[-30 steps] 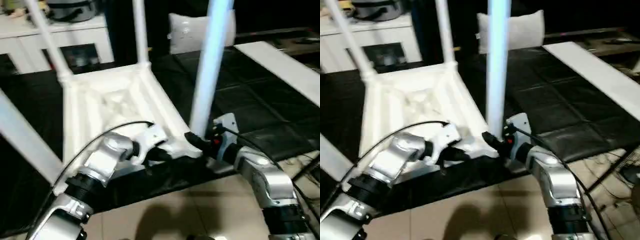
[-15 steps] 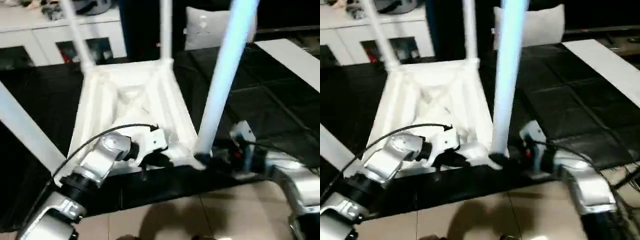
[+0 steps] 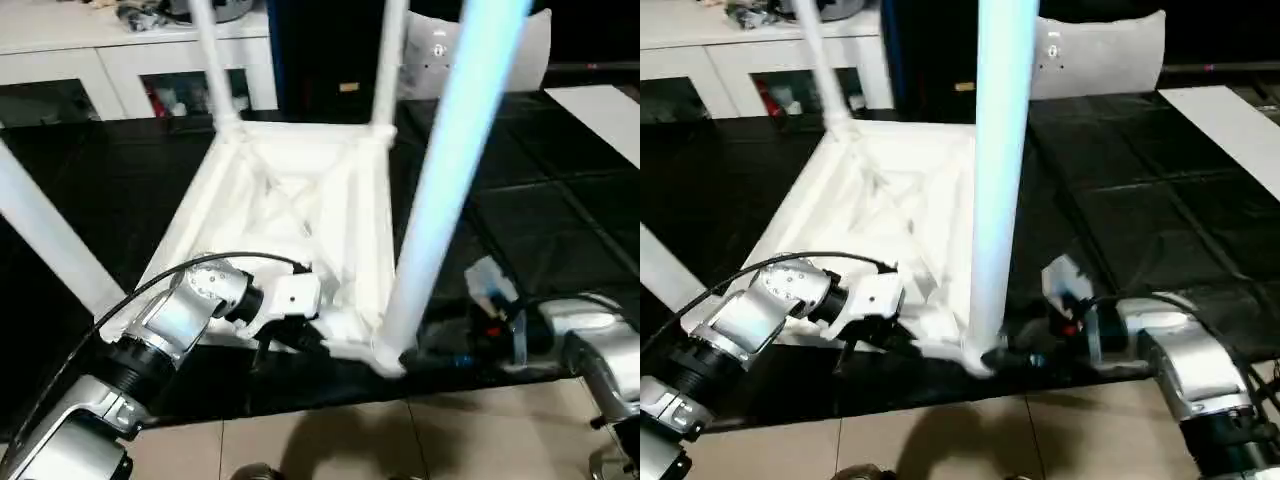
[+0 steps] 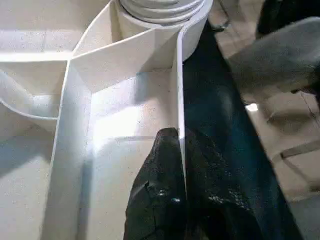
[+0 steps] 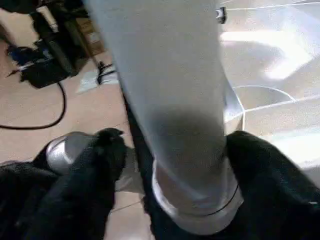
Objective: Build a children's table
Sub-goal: Rotate leg to tighten
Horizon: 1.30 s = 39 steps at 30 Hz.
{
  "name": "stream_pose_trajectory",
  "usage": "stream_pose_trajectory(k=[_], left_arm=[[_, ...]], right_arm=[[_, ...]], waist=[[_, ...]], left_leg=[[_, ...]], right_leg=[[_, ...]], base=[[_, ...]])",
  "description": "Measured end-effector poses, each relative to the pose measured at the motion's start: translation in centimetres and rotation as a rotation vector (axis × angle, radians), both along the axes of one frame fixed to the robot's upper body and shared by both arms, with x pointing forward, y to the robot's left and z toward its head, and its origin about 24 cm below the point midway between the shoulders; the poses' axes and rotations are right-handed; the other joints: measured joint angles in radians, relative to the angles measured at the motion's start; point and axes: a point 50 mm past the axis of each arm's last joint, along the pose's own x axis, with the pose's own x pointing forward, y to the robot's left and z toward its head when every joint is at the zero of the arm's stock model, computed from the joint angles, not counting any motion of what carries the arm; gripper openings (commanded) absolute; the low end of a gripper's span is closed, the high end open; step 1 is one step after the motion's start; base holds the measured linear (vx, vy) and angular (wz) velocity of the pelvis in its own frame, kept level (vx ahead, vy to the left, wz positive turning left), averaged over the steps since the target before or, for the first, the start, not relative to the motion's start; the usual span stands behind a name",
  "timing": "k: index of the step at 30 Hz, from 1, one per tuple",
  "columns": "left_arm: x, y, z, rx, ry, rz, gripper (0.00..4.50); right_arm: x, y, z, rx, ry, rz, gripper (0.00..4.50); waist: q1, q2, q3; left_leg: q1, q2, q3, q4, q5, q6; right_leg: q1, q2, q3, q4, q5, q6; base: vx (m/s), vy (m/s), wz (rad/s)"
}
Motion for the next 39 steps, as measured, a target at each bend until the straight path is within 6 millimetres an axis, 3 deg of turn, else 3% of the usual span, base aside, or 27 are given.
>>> stream_pose_trajectory(k=[13,20,24,25,29,30,33,34,36,37,38,39], left_arm=[[-0.1,0.1,-0.1,0.010,0.006,-0.034,0.00],[0.0,0.8,-0.3,0.003,0.065,0.069,0.00],[1.1,1.3,-0.5,-0.007,0.035,0.291,0.00],[1.4,1.2,-0.5,-0.018,0.023,0.352,0.00],[1.9,-0.6,-1.0,-0.072,0.016,0.481,0.00],[2.1,-1.0,-1.1,-0.084,0.016,0.517,0.00],[2.4,-1.5,-1.3,-0.091,0.010,0.569,0.00],[2.4,-1.6,-1.3,-0.090,0.007,0.572,0.00],[2.4,-1.9,-1.2,-0.096,0.007,0.564,0.00],[2.5,-2.0,-1.1,-0.096,0.001,0.557,0.00],[2.5,-2.2,-1.0,-0.097,-0.002,0.547,0.00],[2.4,-2.3,-1.0,-0.098,0.000,0.535,0.00]], right_arm=[[0.6,0.8,-0.3,0.022,0.026,0.052,2.17],[0.5,2.1,-0.7,0.047,0.028,-0.038,2.06],[2.3,3.7,-1.2,0.050,-0.001,-0.352,2.03],[3.1,4.1,-1.2,0.045,-0.007,-0.461,2.02],[4.8,4.8,-1.2,0.011,-0.026,-0.680,2.02],[5.1,4.9,-1.3,0.003,-0.032,-0.721,2.02],[5.4,5.5,-1.5,0.003,-0.055,-0.799,2.69],[5.4,5.7,-1.6,0.016,-0.049,-0.817,2.68],[5.5,5.8,-1.5,0.026,-0.054,-0.832,2.81],[5.4,5.6,-1.6,0.027,-0.066,-0.829,2.96],[5.2,5.3,-1.7,0.025,-0.072,-0.822,3.08],[5.1,5.2,-1.8,0.026,-0.074,-0.816,3.08]], waist=[[-0.001,-0.006,-0.003],[-0.008,-0.004,-0.005],[-0.055,-0.005,-0.005],[-0.077,-0.004,-0.005],[-0.128,0.004,-0.003],[-0.135,0.007,-0.002],[-0.149,0.013,0.004],[-0.157,0.016,0.008],[-0.155,0.028,0.016],[-0.135,0.027,0.019],[-0.123,0.010,0.021],[-0.113,-0.007,0.024]], left_leg=[[0.001,0.000,0.003,0.003,0.000,0.000],[0.003,0.000,0.004,0.003,0.001,-0.001],[0.008,0.000,0.003,0.004,0.002,-0.003],[0.007,0.000,-0.001,0.005,0.002,-0.003],[0.004,0.001,-0.026,0.006,0.001,-0.003],[0.005,0.004,-0.029,0.006,0.001,-0.003],[0.011,0.005,-0.029,0.005,0.001,-0.003],[0.015,0.007,-0.030,0.005,0.001,-0.003],[0.013,0.013,-0.032,0.003,0.001,-0.003],[0.013,0.012,-0.022,-0.002,0.001,-0.004],[0.025,0.007,-0.007,-0.001,0.001,-0.004],[0.042,-0.004,0.001,0.001,-0.005,-0.011]], right_leg=[[0.001,0.002,0.007,0.000,0.002,0.000],[0.001,0.003,0.008,0.004,0.001,0.002],[0.002,0.003,0.007,0.003,-0.001,0.006],[0.002,0.003,0.002,-0.002,-0.001,0.006],[0.011,0.002,-0.032,-0.033,-0.001,0.006],[0.017,0.003,-0.040,-0.041,-0.001,0.006],[0.026,0.002,-0.045,-0.047,-0.001,0.006],[0.032,0.002,-0.051,-0.050,-0.001,0.006],[0.040,0.000,-0.062,-0.052,-0.008,0.009],[0.034,0.001,-0.041,-0.008,-0.028,0.000],[0.025,0.003,-0.007,0.023,-0.046,0.002],[0.011,0.004,0.017,0.036,-0.043,0.010]], base=[[0.000,0.000,0.00],[0.000,0.000,0.00],[-0.038,0.000,-0.08],[-0.059,0.019,-0.22],[-0.028,0.013,-0.11],[0.000,0.000,0.00],[0.000,0.000,0.00],[0.000,0.000,0.00],[0.000,0.000,0.00],[0.000,0.000,0.00],[0.000,0.000,0.00],[0.042,-0.081,0.19]])
